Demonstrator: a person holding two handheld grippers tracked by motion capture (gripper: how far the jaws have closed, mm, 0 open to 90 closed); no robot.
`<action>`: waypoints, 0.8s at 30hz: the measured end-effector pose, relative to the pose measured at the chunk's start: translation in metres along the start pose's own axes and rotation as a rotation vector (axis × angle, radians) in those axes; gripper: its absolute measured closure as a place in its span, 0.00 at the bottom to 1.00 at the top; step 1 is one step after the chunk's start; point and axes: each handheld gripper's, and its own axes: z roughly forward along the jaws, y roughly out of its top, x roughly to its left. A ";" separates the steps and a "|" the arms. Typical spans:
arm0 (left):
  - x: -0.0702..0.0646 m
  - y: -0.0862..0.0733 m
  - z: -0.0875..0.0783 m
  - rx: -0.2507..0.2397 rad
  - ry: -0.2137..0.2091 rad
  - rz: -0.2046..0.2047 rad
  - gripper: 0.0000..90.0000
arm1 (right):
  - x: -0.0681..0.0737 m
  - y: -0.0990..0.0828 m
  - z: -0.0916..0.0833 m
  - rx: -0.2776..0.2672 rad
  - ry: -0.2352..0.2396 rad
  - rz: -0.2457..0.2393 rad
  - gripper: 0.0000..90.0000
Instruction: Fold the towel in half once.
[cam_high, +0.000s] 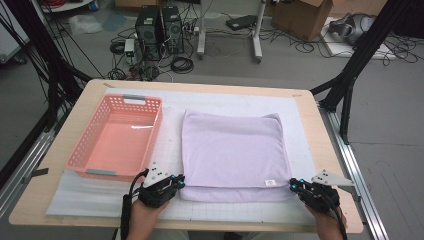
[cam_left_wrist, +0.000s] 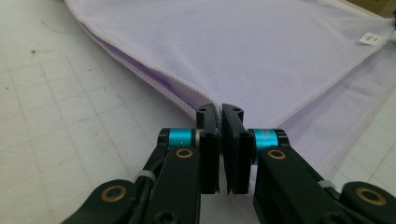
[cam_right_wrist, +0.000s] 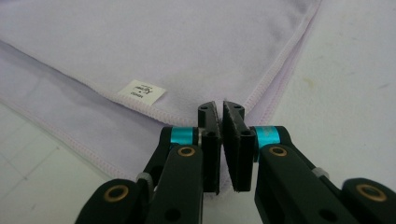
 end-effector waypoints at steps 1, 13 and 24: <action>0.000 0.000 0.000 0.002 0.001 0.001 0.94 | 0.000 0.000 -0.001 0.003 0.001 -0.003 0.95; 0.006 -0.005 0.003 0.048 0.001 -0.055 0.96 | 0.000 -0.002 0.001 0.009 0.004 0.000 0.95; -0.006 0.002 -0.015 -0.050 -0.050 -0.079 0.97 | 0.004 -0.001 -0.009 -0.028 0.007 0.007 0.95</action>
